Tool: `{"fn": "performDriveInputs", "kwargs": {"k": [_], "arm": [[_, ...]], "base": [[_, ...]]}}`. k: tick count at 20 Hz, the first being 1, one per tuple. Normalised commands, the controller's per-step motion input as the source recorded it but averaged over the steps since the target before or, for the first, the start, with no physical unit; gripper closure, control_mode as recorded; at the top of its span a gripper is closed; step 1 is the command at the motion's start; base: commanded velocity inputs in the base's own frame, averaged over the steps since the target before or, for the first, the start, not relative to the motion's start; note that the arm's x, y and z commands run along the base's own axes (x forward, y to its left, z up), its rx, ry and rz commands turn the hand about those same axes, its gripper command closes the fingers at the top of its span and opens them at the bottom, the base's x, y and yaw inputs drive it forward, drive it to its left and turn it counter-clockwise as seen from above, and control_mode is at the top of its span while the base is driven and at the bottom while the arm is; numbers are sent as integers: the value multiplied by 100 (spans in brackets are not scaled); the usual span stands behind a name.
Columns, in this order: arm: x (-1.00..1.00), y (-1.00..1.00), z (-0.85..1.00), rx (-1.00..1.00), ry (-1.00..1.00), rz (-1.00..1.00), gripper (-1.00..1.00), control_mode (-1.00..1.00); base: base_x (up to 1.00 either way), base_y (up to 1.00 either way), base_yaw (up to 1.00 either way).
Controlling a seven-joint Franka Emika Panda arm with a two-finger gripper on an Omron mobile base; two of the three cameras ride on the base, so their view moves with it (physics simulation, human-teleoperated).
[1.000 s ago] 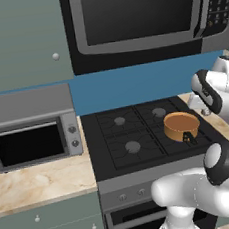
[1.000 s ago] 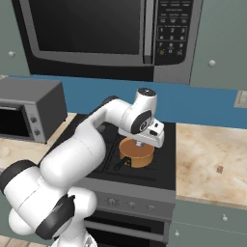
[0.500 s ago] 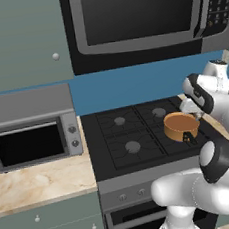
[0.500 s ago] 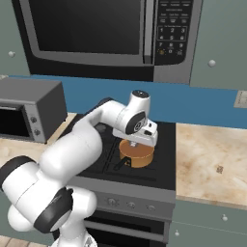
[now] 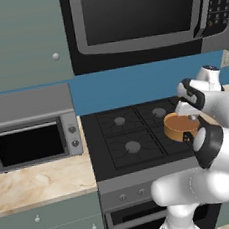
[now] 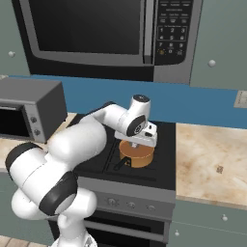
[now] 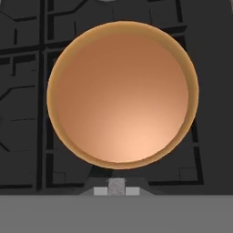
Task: Pick up the sugar cube(s) and place them in the saucepan with hot chocolate.
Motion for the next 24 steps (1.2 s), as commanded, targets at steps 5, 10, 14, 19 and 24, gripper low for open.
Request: {"fn": "performDriveInputs", "kwargs": {"k": [5, 10, 14, 19, 24], "arm": [[22, 0, -25, 0, 0, 0, 100, -100], [2, 1, -4, 0, 1, 0, 100, -100], [0, 1, 0, 0, 1, 0, -100, -100], [0, 0, 0, 0, 0, 0, -100, -100], [0, 0, 0, 0, 0, 0, -100, -100]], "base": [[0, 0, 0], [0, 0, 0], [0, 0, 0], [0, 0, 0], [0, 0, 0]]}}
